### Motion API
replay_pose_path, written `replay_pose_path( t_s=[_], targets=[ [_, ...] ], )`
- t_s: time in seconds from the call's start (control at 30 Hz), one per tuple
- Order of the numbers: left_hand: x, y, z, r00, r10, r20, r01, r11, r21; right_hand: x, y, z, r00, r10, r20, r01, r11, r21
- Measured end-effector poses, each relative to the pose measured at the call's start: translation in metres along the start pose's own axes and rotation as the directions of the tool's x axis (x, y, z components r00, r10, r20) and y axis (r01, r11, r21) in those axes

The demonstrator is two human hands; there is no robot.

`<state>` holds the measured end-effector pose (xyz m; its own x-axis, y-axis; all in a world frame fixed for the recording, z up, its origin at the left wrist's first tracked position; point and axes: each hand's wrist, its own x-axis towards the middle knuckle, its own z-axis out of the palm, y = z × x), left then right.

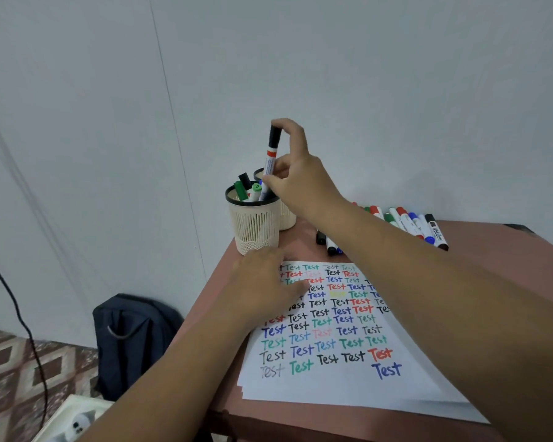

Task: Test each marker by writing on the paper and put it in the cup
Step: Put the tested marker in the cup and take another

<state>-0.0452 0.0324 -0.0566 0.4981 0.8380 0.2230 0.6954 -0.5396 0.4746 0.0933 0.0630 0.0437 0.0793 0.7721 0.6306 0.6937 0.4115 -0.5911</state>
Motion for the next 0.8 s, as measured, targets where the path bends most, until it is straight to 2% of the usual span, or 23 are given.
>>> replay_pose_path(
  t_s=[0.17, 0.3, 0.4, 0.57, 0.7, 0.8],
  targets=[
    [0.0, 0.0, -0.001, 1.0, 0.0, 0.007, 0.0, 1.0, 0.003, -0.002, -0.001, -0.002, 0.992, 0.069, 0.104, -0.06, 0.995, -0.085],
    [0.0, -0.001, -0.001, 1.0, -0.006, 0.017, 0.006, 1.0, 0.008, -0.005, 0.006, -0.015, 0.996, 0.081, 0.025, -0.08, 0.997, -0.023],
    [0.0, 0.001, -0.002, 1.0, -0.017, 0.015, 0.017, 1.0, 0.021, -0.009, 0.022, -0.034, 0.987, 0.132, 0.091, -0.114, 0.977, -0.178],
    [-0.003, 0.004, -0.004, 1.0, -0.015, 0.002, 0.015, 0.999, 0.05, -0.026, 0.052, -0.055, 0.874, 0.34, 0.348, -0.071, 0.798, -0.599],
    [-0.003, 0.004, -0.005, 1.0, -0.002, 0.022, 0.0, 0.997, 0.082, -0.032, 0.062, -0.046, 0.814, 0.442, 0.376, -0.037, 0.686, -0.726],
    [-0.003, 0.004, -0.005, 1.0, -0.007, 0.022, 0.006, 0.997, 0.073, -0.033, 0.063, -0.036, 0.791, 0.457, 0.407, 0.079, 0.582, -0.809]
  ],
)
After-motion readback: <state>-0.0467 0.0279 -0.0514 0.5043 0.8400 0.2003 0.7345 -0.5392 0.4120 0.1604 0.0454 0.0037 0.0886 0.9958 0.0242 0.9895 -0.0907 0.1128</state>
